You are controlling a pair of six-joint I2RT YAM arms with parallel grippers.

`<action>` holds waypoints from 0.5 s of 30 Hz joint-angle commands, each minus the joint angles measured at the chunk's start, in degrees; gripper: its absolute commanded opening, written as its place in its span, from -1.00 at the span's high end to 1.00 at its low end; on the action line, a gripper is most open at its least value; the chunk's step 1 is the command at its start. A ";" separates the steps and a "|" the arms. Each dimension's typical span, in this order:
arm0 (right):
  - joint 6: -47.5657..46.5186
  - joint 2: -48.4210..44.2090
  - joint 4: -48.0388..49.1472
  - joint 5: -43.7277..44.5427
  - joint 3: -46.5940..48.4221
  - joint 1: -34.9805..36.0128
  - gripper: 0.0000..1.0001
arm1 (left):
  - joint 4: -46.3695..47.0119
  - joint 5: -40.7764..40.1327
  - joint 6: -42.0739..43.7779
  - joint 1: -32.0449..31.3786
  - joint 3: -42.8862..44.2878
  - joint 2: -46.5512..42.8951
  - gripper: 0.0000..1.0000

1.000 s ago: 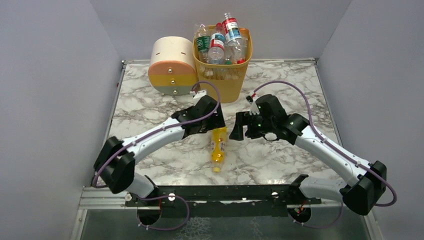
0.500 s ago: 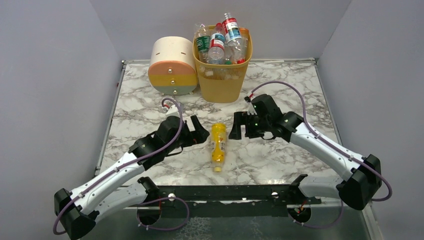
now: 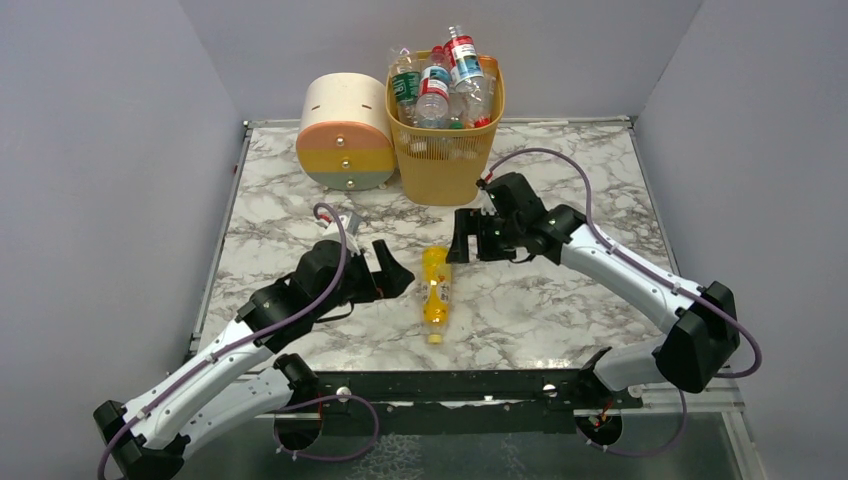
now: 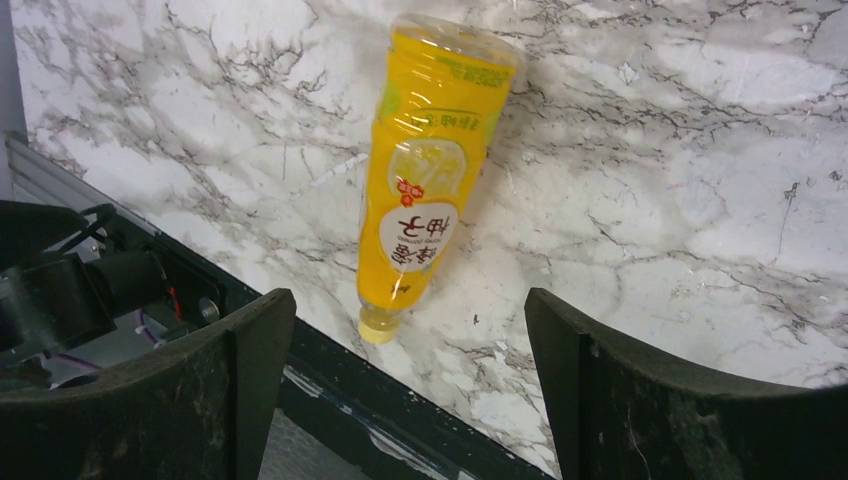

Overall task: Put the plastic bottles in the bin
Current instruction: Pick up the plastic bottle at the center of the board.

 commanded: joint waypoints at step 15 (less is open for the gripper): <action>-2.63 13.77 0.20 5.36 14.65 0.33 -0.78 | -6.71 4.47 5.93 -0.30 1.80 -4.76 -0.98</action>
